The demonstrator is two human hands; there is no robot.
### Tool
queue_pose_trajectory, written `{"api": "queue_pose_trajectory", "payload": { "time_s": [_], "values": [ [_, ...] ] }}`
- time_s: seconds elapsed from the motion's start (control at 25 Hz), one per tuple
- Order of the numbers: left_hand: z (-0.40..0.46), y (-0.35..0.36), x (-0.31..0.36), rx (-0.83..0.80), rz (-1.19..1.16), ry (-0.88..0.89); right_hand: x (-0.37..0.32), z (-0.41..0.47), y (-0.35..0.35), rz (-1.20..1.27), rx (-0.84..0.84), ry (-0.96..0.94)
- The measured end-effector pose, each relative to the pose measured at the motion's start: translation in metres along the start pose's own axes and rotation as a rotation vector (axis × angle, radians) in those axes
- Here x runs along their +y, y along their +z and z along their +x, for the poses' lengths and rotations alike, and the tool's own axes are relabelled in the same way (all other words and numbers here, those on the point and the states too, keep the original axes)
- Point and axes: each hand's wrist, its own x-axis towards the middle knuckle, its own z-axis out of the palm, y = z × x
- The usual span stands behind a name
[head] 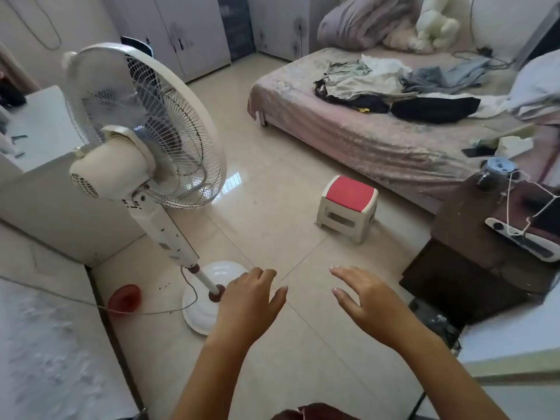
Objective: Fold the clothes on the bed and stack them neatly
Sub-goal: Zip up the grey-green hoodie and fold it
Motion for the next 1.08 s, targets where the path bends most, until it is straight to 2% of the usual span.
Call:
{"api": "queue_pose_trajectory", "payload": {
  "time_s": [0.08, 0.24, 0.6, 0.88, 1.08],
  "values": [
    [0.009, 0.006, 0.005, -0.014, 0.000, -0.023, 0.009, 0.005, -0.006, 0.005, -0.024, 0.009],
    [0.023, 0.015, 0.017, -0.216, 0.153, -0.065, 0.028, 0.018, -0.013, -0.047, -0.117, 0.049],
    [0.094, 0.020, 0.032, -0.258, 0.127, -0.062, 0.060, 0.075, -0.035, -0.026, -0.124, 0.090],
    [0.221, 0.012, 0.038, -0.259, 0.048, -0.064, 0.086, 0.193, -0.074, -0.070, -0.190, 0.112],
    [0.320, 0.000, 0.028, -0.239, 0.104, -0.089, 0.094, 0.298, -0.107, -0.104, -0.250, 0.085]
  ]
}}
